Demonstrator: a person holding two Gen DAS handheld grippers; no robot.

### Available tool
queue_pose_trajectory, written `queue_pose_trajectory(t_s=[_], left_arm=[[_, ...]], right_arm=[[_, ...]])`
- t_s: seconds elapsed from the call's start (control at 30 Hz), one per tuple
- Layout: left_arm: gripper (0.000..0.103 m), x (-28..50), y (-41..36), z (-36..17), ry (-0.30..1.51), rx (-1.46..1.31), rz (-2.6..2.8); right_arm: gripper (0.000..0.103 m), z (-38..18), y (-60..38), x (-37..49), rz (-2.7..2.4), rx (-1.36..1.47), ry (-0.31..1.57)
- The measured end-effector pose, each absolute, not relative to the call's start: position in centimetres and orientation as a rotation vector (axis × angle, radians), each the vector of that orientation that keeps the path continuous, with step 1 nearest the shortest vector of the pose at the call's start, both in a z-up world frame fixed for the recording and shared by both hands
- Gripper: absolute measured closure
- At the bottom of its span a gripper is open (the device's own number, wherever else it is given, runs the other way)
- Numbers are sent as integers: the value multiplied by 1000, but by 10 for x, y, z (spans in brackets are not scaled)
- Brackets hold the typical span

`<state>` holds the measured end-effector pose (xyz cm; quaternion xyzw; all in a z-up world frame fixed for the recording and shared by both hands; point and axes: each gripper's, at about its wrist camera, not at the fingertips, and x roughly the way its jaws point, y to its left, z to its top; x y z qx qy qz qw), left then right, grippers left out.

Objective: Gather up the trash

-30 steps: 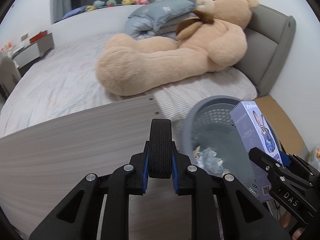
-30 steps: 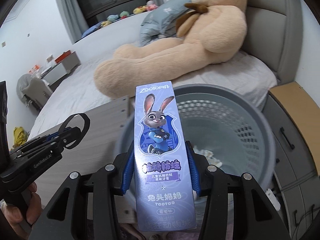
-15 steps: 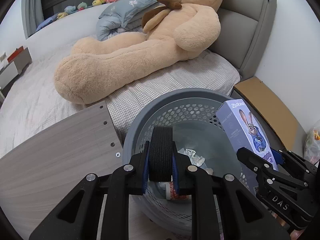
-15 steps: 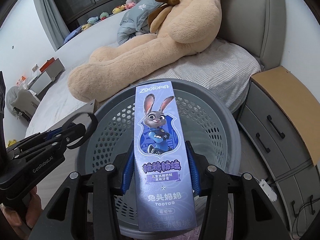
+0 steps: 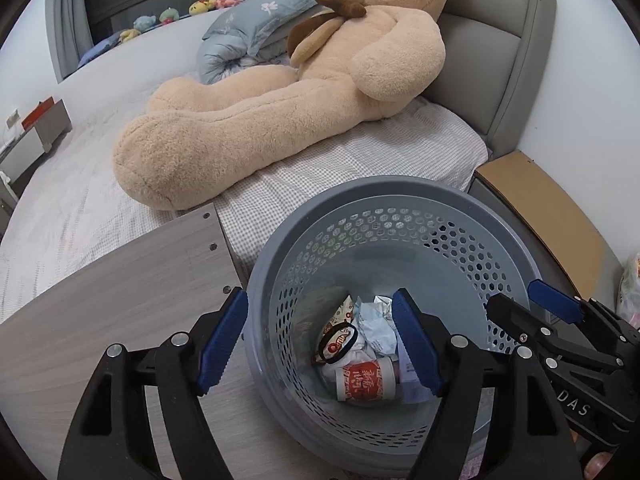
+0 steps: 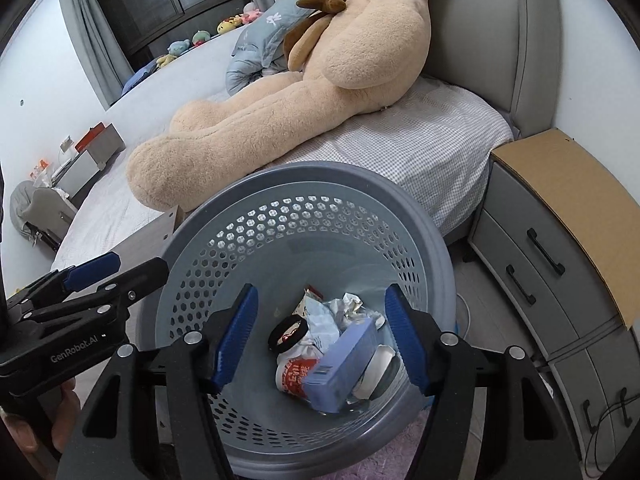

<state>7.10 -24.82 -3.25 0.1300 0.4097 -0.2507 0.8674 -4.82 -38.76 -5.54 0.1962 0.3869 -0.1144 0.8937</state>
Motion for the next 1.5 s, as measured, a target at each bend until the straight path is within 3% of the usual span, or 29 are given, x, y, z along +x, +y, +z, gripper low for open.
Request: queue_pose_trajectory(t_s=[0.33, 0.53, 1.5], left_arm=[[20, 70, -242, -28, 850, 254, -499], [9, 69, -237, -24, 839, 241, -488], [6, 63, -221, -16, 823, 224, -455]], right_arm=[[40, -53, -386, -50, -235, 403, 796], [40, -52, -385, -51, -237, 400, 796], [39, -42, -374, -55, -237, 375, 791]])
